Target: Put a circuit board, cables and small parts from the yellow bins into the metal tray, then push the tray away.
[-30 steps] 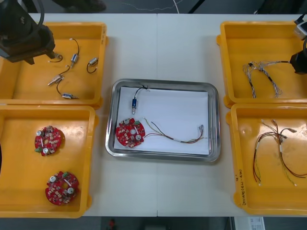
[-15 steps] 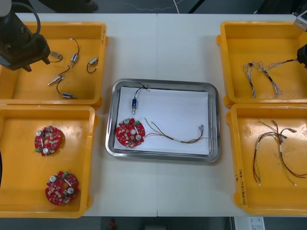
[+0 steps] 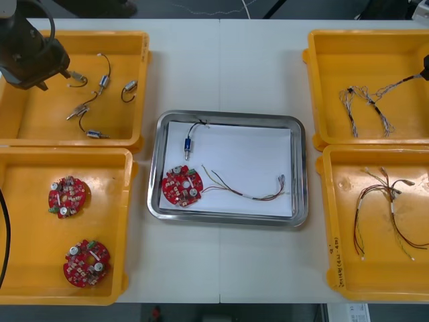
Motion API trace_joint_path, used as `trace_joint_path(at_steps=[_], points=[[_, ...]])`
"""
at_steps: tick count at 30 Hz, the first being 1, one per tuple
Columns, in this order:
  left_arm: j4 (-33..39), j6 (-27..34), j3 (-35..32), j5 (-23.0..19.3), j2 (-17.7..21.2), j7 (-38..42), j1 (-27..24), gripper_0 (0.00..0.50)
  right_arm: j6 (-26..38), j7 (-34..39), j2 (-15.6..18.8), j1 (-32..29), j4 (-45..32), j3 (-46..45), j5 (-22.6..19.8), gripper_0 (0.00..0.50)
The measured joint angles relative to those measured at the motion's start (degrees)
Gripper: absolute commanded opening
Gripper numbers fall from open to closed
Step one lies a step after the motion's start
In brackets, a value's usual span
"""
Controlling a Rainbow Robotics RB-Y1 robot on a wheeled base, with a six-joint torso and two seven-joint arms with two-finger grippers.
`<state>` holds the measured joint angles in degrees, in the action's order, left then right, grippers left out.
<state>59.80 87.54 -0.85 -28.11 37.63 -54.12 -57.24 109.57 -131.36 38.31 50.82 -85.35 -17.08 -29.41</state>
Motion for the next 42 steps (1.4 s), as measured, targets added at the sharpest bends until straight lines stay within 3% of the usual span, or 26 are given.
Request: trace_joint_path(at_steps=[8, 16, 21, 33, 42], points=[[-8.1, -6.5, 2.3, 1.1, -0.6, 0.0, -3.3, 0.5, 0.2, 2.0, -2.4, -0.7, -9.8, -0.1, 0.0, 0.0], [-18.2, -14.2, 4.1, 2.4, -2.2, 0.0, -7.0, 0.5, 0.2, 2.0, -2.9, -5.7, -20.8, 3.1, -1.1, 0.0], [-23.4, -18.7, 4.4, 2.8, -3.4, 0.0, -8.9, 0.5, 0.3, 2.0, -2.9, -6.5, -21.8, 6.6, -2.7, 0.0], [-36.9, -30.0, 6.9, 3.8, -5.9, 0.0, -13.7, 0.5, 0.3, 2.0, -2.9, -6.5, -26.4, 13.7, -10.9, 0.0], [-40.3, -34.9, 7.5, 5.4, -6.8, 0.0, -14.9, 0.5, 0.3, 2.0, -4.3, -5.7, -28.2, 20.0, -14.4, 0.0]])
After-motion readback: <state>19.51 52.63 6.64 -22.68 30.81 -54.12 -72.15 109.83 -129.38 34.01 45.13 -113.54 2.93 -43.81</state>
